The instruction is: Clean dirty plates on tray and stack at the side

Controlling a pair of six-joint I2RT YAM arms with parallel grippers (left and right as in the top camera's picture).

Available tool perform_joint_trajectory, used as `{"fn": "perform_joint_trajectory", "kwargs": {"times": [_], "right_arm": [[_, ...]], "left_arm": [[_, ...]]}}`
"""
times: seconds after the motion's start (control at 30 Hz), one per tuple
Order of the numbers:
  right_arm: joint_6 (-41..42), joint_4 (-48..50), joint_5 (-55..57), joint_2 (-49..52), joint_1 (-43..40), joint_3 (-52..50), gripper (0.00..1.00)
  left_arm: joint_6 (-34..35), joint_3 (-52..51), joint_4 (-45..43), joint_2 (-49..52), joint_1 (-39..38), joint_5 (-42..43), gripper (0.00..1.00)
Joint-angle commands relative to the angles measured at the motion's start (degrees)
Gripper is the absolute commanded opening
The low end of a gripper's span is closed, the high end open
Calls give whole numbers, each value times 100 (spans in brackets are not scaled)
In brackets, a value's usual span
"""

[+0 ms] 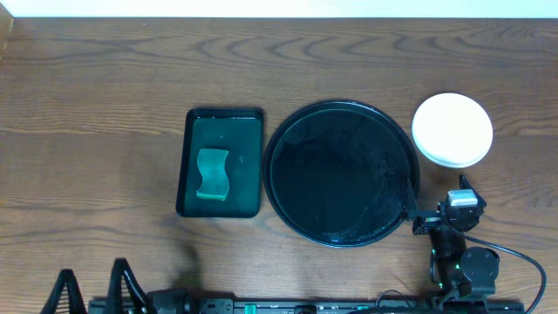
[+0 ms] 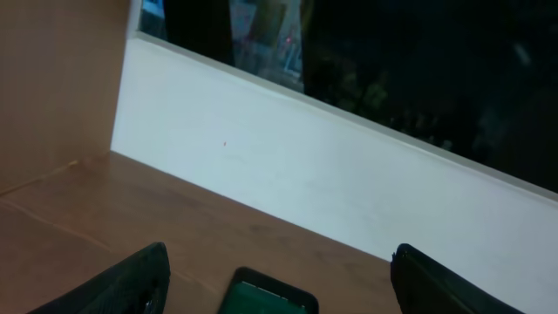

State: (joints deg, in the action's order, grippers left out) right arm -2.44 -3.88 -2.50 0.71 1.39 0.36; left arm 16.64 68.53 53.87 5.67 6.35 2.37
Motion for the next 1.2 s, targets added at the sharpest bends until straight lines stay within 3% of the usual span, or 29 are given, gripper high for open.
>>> {"fn": "perform_joint_trajectory", "kwargs": {"times": [0.0,0.37,0.8,0.97,1.17], "right_arm": [[83,-28,57,-39,59,-7,99],[85,-28,59,-39,59,-7,99],[83,-28,57,-39,59,-7,99],[85,-28,57,-39,59,-7,99],[83,-28,57,-39,59,-7,99]], "left_arm": [[-9,-350,7,-319,-138,-70,82],[13,-1147,-343,-551,-251,-70,82],[13,-3082,-5198,-551,-557,-50,81],[13,-3897,-6701,-551,-557,-50,82],[13,-4784,-7748,-553,-557,-50,82]]}}
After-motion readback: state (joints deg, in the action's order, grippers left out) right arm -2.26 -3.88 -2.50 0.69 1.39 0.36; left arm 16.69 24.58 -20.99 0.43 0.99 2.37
